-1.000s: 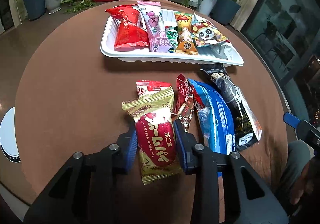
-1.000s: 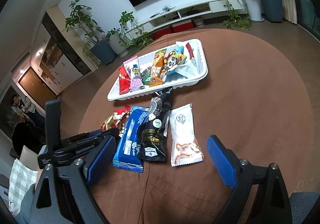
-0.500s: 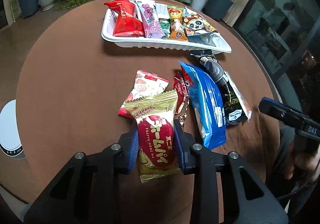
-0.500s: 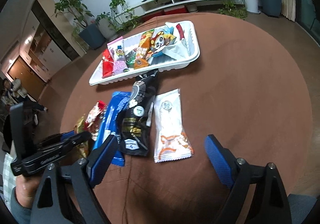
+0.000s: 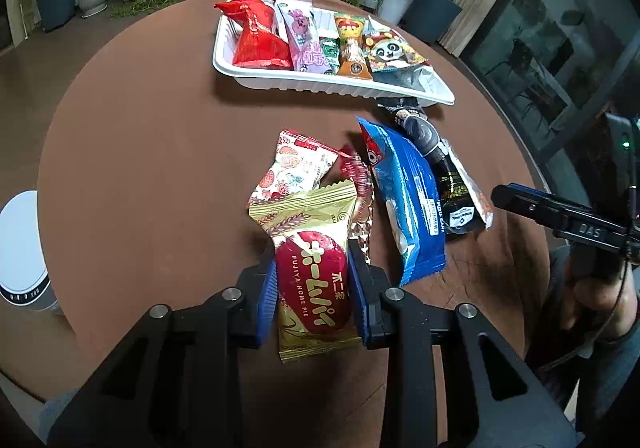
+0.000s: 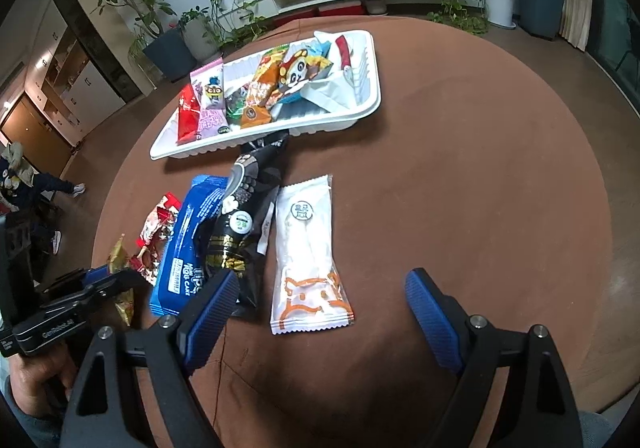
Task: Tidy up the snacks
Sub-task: 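Grasp the gold-red wafer with the left tool while the right tool grasps the white packet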
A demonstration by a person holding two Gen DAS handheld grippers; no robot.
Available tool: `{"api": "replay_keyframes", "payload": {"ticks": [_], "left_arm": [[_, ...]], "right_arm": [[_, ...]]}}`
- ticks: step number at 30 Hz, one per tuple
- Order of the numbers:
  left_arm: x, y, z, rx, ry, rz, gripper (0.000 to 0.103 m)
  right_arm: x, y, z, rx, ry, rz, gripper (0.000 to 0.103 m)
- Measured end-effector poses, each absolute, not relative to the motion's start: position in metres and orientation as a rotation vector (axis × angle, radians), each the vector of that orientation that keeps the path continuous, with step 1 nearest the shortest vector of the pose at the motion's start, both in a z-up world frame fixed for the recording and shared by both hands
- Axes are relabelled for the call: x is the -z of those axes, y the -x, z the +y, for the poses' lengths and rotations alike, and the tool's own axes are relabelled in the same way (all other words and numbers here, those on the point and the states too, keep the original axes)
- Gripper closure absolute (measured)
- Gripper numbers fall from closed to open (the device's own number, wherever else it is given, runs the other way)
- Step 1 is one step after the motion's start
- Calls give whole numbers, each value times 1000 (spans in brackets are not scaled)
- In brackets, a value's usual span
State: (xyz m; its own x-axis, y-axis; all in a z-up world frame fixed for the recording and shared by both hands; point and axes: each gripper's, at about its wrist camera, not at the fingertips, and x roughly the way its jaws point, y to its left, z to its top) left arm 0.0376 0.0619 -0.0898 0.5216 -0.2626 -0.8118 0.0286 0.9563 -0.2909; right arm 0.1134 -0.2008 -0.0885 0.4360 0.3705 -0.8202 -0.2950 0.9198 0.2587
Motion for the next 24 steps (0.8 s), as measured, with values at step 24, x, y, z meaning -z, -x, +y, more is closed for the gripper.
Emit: {"api": "replay_keyframes", "payload": {"ticks": [24], "left_arm": [[90, -32, 69, 166, 295, 999, 74]], "right_arm": [[107, -131, -158, -378, 227, 1034, 41]]}}
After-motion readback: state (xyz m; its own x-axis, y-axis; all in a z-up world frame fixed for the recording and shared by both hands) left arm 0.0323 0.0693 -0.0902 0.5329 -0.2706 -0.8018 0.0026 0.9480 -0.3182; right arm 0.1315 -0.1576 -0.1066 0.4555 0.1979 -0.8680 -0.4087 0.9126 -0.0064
